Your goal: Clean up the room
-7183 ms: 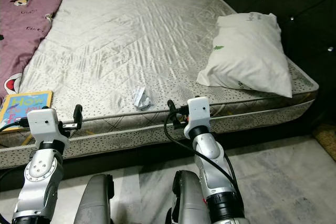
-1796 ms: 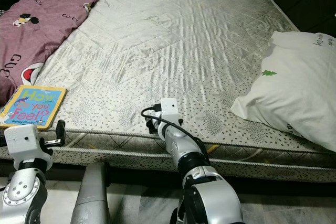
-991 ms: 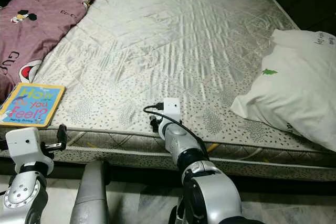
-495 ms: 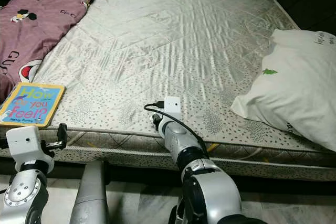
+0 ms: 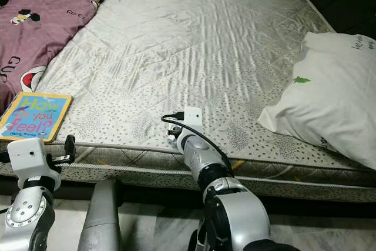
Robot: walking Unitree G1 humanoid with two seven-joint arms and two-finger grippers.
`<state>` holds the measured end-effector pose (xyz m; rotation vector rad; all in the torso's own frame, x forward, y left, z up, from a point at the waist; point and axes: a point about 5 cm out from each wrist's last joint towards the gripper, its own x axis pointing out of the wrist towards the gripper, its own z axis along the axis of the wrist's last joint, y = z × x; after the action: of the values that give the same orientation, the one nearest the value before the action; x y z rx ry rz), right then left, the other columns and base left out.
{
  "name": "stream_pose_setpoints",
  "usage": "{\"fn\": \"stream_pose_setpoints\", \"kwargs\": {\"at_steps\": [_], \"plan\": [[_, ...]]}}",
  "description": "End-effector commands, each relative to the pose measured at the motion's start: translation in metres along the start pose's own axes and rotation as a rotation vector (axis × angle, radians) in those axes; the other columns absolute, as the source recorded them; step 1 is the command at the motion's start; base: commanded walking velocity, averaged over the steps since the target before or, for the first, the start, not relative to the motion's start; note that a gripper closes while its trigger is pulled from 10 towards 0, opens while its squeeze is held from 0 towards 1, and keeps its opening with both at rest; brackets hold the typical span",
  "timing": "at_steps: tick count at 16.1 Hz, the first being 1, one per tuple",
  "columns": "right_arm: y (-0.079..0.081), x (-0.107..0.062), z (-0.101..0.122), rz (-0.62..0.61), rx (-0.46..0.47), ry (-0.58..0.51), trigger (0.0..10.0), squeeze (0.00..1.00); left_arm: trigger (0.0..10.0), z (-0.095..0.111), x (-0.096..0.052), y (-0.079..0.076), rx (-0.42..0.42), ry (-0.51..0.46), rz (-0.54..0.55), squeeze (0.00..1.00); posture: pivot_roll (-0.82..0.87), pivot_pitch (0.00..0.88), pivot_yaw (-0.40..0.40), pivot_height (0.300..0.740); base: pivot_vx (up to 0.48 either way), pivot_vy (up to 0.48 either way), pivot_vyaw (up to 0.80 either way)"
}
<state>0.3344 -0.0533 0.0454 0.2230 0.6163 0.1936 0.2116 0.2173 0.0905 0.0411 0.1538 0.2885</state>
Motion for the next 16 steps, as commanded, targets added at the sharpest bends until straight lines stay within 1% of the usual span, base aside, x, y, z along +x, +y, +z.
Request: {"fn": "stream_pose_setpoints", "kwargs": {"at_steps": [1,7,10,12,13,15,16], "plan": [[0.055,-0.001,0.001,0.132,0.014,0.014,0.0,0.00,10.0,0.001,0.001,-0.001,0.003,0.005,0.003,0.00,0.24,0.052,-0.082,0.540,0.000,0.000,0.00],[0.054,0.000,0.001,0.141,0.018,0.015,0.0,0.00,10.0,0.002,0.004,-0.002,0.005,-0.003,0.003,0.00,0.24,0.044,-0.082,0.540,0.000,0.000,0.00],[0.047,0.000,0.002,0.135,0.039,0.005,0.0,0.00,10.0,0.003,0.008,-0.005,-0.001,-0.013,-0.002,0.00,0.23,0.017,-0.075,0.540,0.000,0.000,0.00],[0.039,0.000,0.010,0.137,0.043,-0.045,0.0,0.00,10.0,0.003,0.014,-0.008,-0.012,-0.026,-0.011,0.00,0.21,0.000,-0.060,0.540,0.000,0.000,0.00],[0.029,-0.002,0.025,0.149,0.025,-0.140,0.0,0.00,10.0,0.006,0.020,-0.015,-0.028,-0.044,-0.035,0.00,0.17,0.000,-0.042,0.540,0.000,0.000,0.00],[0.005,-0.009,0.042,0.127,-0.083,-0.303,0.0,0.00,10.0,0.010,0.031,-0.029,-0.040,-0.075,-0.079,0.00,0.12,0.000,-0.018,0.540,0.000,0.000,0.00],[-0.005,-0.013,0.044,0.119,-0.119,-0.359,0.0,0.00,10.0,0.012,0.035,-0.033,-0.046,-0.084,-0.092,0.00,0.10,0.000,-0.009,0.540,0.000,0.000,0.00]]}}
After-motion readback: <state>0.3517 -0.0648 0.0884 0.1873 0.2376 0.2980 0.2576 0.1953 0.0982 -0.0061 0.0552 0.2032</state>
